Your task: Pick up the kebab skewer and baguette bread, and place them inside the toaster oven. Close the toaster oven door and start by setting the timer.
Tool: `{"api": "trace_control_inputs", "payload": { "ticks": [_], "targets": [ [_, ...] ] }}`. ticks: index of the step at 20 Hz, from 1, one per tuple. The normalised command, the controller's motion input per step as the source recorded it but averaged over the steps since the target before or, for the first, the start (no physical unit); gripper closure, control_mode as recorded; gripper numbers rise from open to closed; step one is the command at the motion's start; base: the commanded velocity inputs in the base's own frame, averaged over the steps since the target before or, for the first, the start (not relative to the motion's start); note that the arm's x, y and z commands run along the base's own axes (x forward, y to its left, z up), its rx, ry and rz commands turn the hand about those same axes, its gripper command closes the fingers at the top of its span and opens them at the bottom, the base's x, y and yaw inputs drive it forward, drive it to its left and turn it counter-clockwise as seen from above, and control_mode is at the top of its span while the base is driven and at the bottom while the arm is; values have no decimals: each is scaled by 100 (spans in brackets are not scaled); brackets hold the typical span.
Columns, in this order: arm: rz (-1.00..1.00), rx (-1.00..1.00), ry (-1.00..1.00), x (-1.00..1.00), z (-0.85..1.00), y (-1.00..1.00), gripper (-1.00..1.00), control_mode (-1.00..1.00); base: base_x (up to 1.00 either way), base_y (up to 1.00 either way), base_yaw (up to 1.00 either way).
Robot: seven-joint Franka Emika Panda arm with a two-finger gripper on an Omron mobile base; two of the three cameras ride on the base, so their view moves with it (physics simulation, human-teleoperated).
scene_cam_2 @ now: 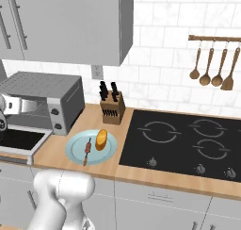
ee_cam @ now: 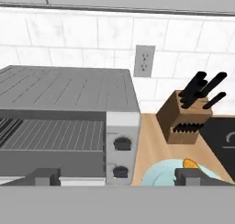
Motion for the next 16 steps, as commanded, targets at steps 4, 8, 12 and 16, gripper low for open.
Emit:
{"api": "trace_control_inputs", "payload": {
  "ticks": [4,8,12,16],
  "targets": [
    [16,0,8,0,-4,84,-100,-100,0,0,0],
    [11,5,6,7,-9,61,-100,-100,0,0,0],
    [-3,23,10,24,-32,0,-100,-100,0,0,0],
    [-13,17,5,22,-64,3,-100,-100,0,0,0]
  ]
}}
